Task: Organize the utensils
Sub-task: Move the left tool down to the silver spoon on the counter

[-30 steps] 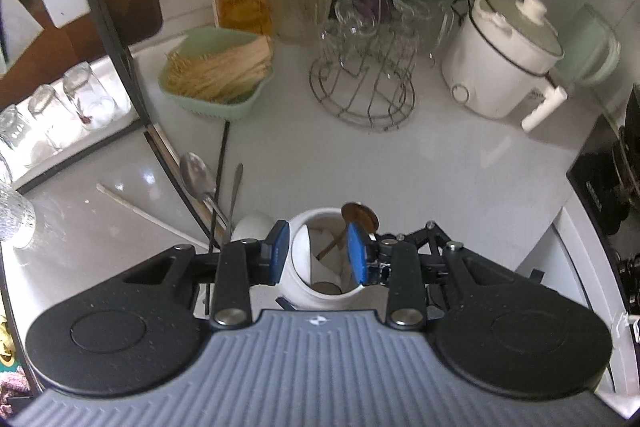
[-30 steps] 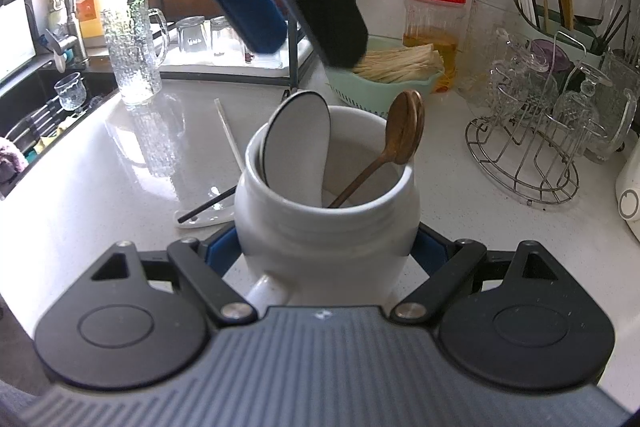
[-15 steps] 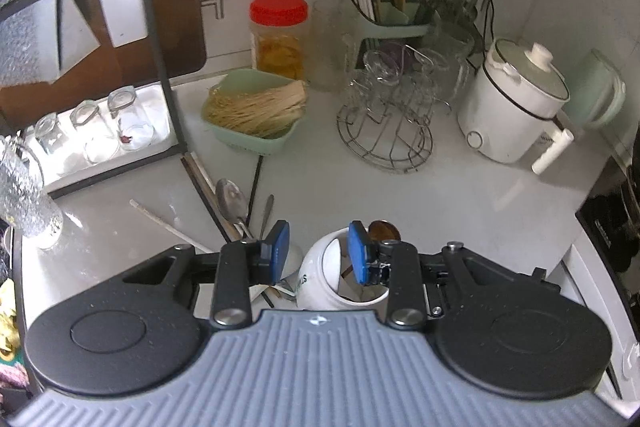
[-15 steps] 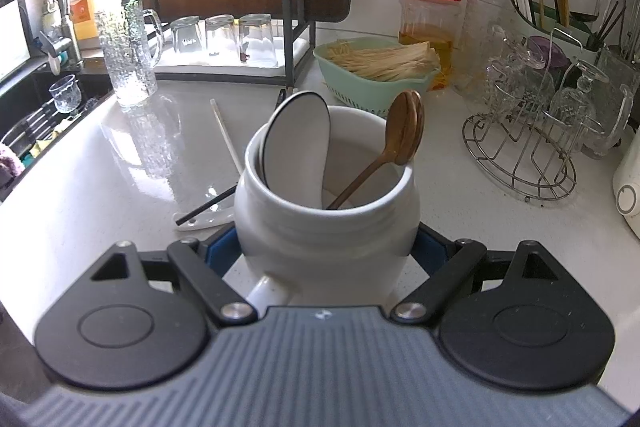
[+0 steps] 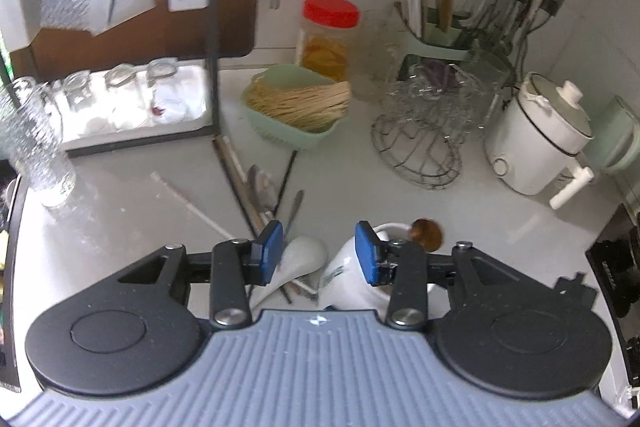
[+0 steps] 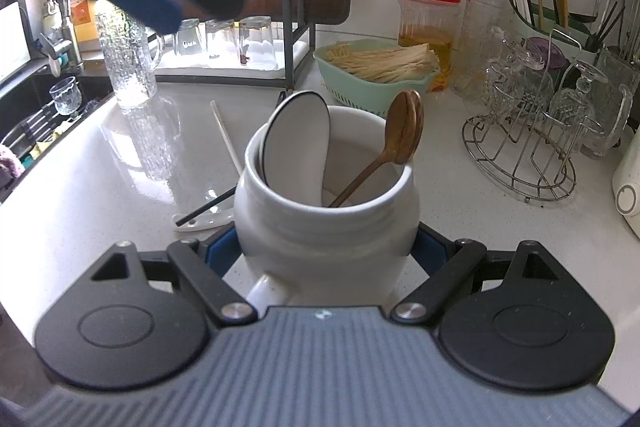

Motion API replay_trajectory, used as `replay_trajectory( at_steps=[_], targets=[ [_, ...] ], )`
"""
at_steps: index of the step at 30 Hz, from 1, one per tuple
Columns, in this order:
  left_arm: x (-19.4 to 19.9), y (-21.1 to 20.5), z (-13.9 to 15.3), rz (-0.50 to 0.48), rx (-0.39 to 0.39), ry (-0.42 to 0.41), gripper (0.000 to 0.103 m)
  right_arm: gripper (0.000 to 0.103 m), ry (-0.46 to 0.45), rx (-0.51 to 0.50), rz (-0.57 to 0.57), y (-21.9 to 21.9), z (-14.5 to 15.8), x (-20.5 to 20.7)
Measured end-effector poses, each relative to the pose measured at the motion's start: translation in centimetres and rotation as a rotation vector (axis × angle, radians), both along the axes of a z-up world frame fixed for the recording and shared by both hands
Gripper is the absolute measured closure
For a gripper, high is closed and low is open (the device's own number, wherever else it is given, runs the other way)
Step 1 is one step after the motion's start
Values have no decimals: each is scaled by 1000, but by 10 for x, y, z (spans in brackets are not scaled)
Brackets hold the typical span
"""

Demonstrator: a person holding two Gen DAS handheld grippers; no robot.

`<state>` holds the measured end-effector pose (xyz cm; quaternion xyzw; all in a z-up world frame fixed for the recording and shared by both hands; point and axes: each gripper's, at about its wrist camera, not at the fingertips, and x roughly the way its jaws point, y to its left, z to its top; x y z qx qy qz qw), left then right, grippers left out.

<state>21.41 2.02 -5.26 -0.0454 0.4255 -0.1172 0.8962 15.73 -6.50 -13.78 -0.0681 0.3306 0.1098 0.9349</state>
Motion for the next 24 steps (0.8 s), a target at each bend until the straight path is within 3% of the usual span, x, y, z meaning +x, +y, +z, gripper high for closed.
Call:
replay_trajectory(
  at_steps=[6,9,15,24],
  targets=[
    [2,18,-20,33,-4,44,57,12,10,3,-9,0,1,1],
    [5,23,-26,39,-21,48,51,12,31,6,-10,-1,3,4],
    [13,29,-42,54,-37,44,50,12,39,-2,-25,-1,3,5],
    [29,50,-70,71,-126,104,50,12,49,-11,-86,-5,4,3]
  ],
)
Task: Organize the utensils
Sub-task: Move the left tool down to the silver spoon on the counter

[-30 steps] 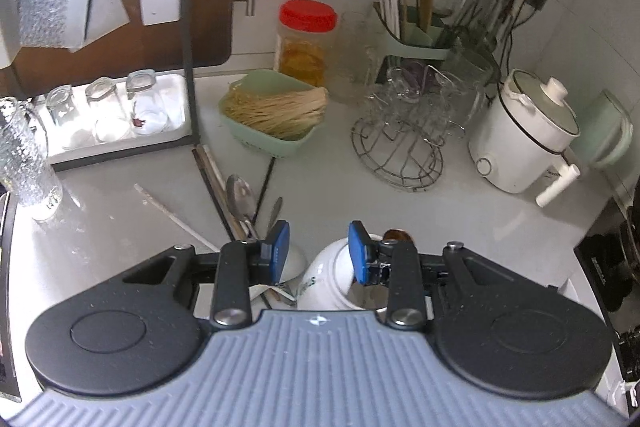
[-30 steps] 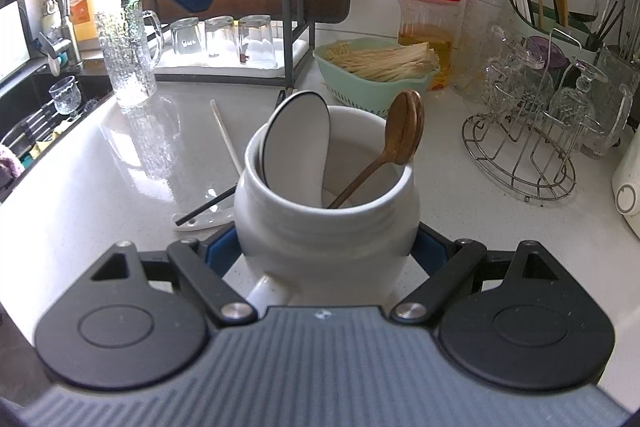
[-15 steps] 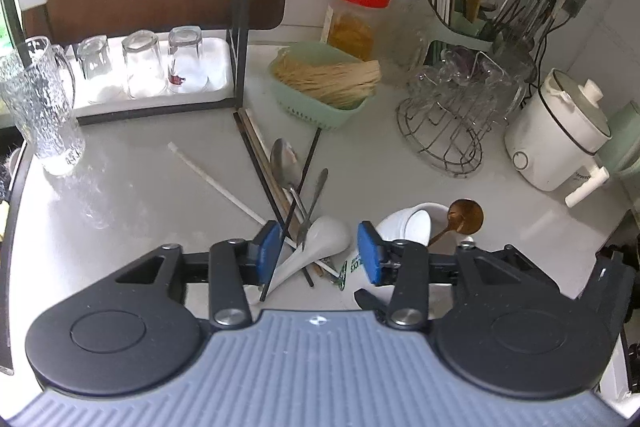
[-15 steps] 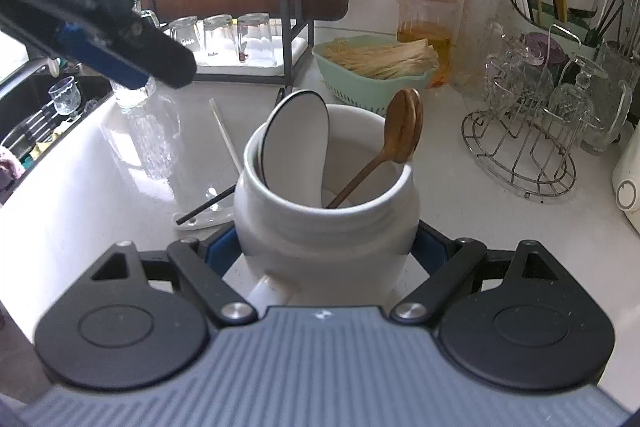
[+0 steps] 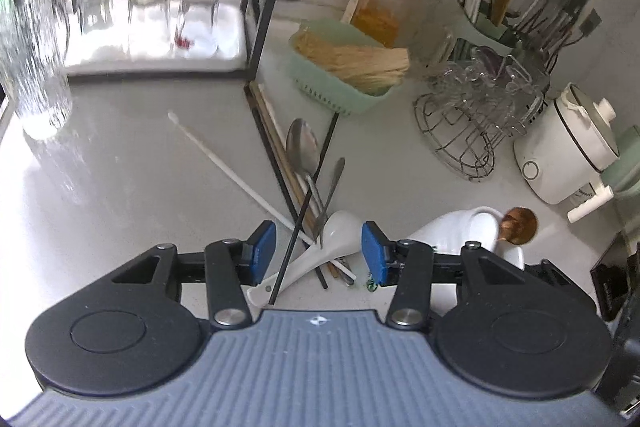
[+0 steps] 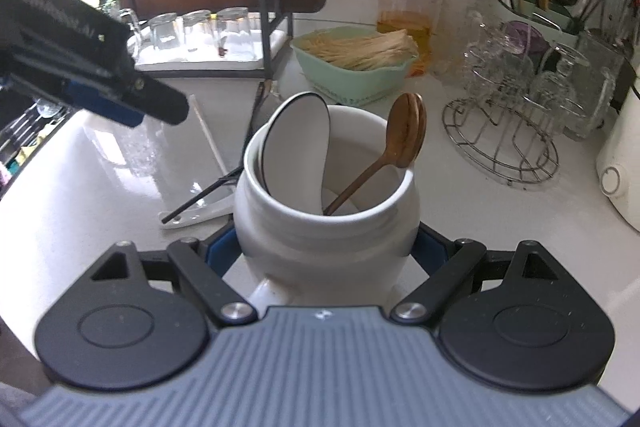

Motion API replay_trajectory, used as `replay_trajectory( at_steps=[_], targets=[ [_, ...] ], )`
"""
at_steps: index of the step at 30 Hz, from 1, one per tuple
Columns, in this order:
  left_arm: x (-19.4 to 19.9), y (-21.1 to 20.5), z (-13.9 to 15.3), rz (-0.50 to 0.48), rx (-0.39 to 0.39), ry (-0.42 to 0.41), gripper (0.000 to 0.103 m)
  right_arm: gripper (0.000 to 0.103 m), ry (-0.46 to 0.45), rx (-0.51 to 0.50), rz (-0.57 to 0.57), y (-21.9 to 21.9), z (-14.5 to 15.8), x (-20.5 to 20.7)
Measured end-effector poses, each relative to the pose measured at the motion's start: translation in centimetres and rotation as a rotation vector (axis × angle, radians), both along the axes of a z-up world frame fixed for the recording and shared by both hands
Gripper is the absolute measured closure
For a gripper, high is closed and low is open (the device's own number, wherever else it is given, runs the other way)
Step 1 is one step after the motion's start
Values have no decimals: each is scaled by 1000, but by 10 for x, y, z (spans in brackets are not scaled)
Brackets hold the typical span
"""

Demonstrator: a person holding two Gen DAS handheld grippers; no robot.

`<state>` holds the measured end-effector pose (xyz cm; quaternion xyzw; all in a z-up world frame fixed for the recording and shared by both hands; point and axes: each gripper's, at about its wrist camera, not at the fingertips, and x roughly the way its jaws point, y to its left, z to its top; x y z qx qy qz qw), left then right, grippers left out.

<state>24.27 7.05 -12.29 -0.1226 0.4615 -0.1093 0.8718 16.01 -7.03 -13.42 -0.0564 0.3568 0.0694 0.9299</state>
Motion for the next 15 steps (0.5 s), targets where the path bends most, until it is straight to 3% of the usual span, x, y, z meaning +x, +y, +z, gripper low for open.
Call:
replay_trajectory(
  at_steps=[15],
  targets=[
    [75,11,-50,-40,-80,2,51,12,42,0,-45,1,2,3]
  ],
)
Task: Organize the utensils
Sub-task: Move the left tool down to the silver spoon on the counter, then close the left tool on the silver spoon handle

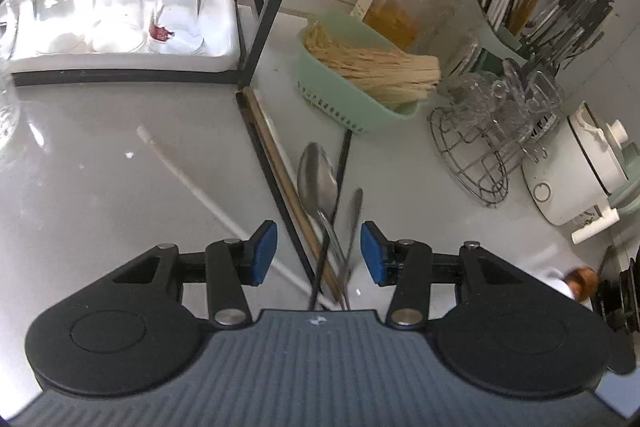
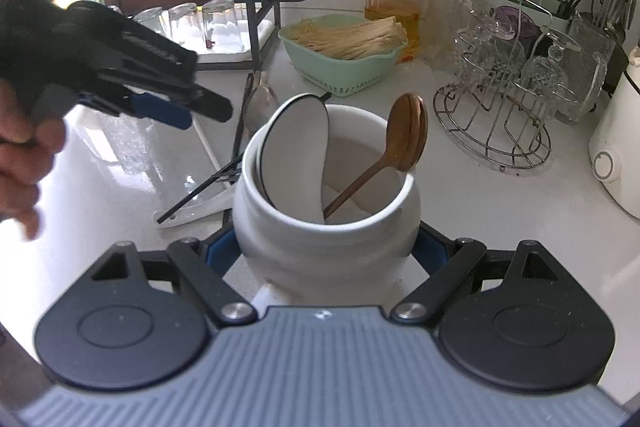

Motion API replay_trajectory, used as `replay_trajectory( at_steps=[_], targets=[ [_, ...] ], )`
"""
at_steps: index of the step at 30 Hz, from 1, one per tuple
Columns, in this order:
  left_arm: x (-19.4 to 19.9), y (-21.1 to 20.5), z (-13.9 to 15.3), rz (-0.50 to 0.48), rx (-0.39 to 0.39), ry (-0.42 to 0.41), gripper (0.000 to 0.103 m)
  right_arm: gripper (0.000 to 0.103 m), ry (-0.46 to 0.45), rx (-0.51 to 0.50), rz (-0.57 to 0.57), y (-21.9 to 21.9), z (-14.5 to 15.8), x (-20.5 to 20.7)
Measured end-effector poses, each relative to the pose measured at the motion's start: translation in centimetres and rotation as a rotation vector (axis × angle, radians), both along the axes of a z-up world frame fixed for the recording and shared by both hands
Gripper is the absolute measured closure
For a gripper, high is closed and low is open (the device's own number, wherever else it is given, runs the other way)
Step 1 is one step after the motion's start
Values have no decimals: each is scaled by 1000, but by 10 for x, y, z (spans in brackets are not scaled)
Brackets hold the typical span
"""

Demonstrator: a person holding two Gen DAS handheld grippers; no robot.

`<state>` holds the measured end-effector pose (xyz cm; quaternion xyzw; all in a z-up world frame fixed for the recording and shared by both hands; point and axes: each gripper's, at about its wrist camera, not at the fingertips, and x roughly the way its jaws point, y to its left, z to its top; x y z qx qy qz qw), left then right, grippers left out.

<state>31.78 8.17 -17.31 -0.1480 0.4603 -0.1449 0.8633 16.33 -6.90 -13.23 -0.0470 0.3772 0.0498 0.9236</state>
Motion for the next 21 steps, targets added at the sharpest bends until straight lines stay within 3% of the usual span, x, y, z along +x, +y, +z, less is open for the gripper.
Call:
replay_trajectory(
  at_steps=[12,21],
  targets=[
    [48,-6,-27,-18,-8,-5,70,12,-2,7,-12,-1,0,0],
    [73,-18,-33,-28,30,-7,78,12,3,19,-4,-3,-1,0]
  ],
)
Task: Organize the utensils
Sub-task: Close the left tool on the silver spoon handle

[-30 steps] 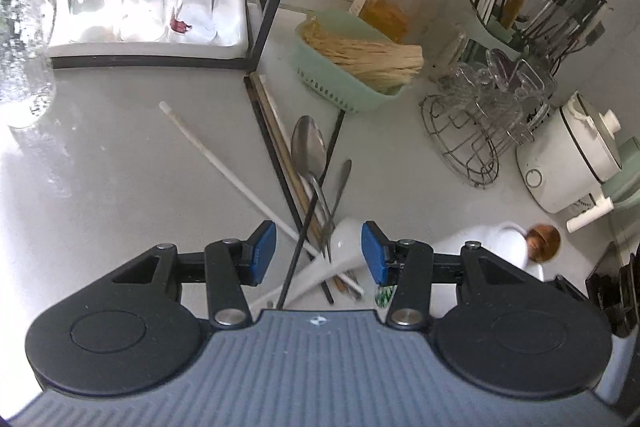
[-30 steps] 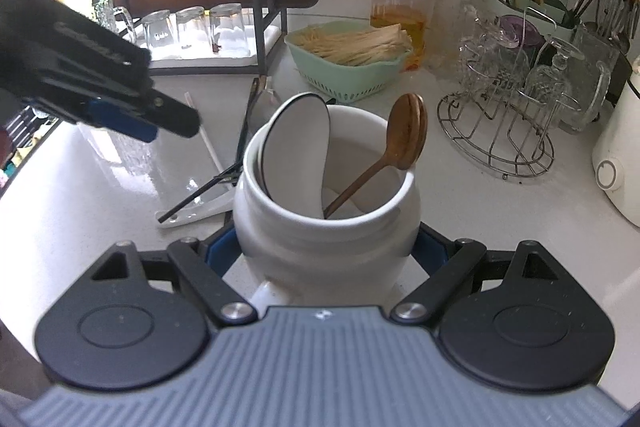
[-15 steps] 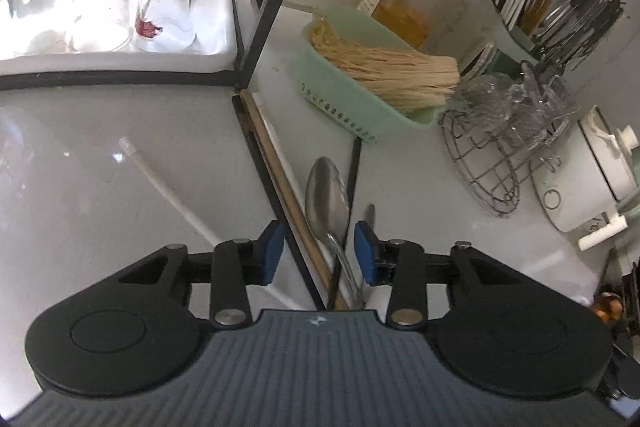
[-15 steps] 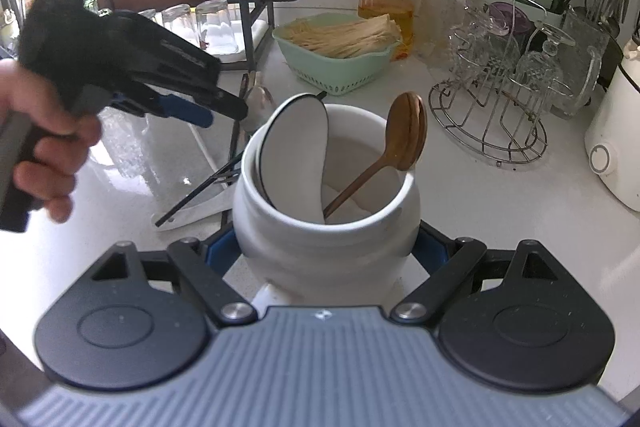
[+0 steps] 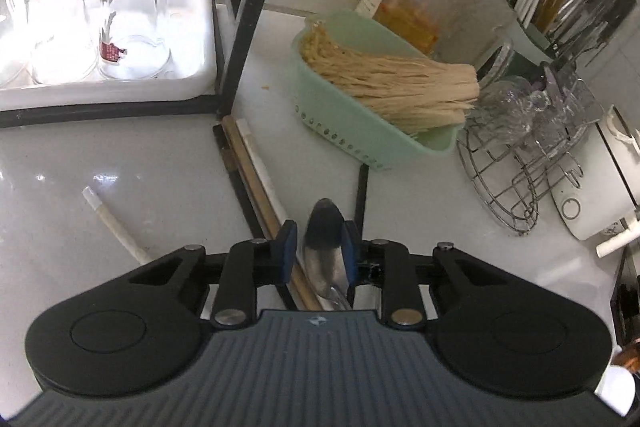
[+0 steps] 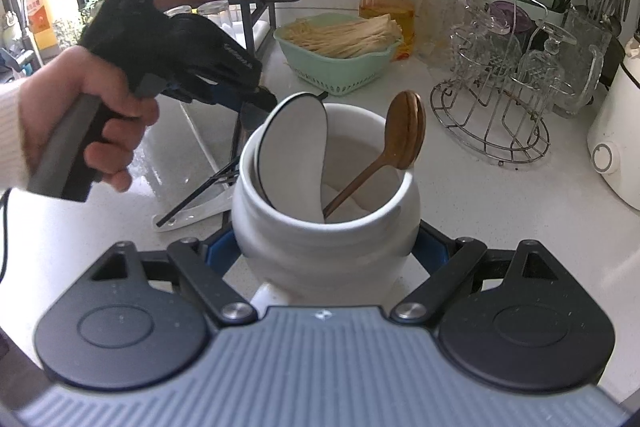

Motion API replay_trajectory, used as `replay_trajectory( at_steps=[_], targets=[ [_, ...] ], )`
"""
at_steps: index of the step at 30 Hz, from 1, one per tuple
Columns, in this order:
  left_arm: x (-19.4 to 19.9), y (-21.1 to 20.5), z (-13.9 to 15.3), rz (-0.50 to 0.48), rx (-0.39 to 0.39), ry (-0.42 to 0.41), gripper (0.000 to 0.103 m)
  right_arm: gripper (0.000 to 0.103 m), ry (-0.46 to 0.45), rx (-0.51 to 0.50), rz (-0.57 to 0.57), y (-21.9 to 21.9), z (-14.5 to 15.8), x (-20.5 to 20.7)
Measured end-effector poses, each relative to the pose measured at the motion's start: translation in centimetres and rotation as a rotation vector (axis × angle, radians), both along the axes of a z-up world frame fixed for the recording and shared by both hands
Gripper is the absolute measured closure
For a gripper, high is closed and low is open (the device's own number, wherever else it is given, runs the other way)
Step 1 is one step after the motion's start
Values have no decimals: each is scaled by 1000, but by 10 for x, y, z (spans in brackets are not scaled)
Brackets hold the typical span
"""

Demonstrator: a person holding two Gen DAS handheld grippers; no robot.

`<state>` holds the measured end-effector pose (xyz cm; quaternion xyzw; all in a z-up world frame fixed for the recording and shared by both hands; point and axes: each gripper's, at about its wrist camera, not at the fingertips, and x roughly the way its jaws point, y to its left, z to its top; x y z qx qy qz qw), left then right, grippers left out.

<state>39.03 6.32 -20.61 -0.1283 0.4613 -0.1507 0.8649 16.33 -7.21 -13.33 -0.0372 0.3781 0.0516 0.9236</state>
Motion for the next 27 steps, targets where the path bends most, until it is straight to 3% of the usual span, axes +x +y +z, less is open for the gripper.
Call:
replay_trajectory(
  at_steps=[7,14,27],
  targets=[
    [0,-2,-1,-10,21,6,82,12,-1,7,-4,-1,-1,2],
    [-2,-7,2,-26,44,4,96,12,-5,9,-4,-1,-1,1],
    [-26,-8,40,-53,72,-92,101,12,0,6,-42,2,0,1]
  ],
)
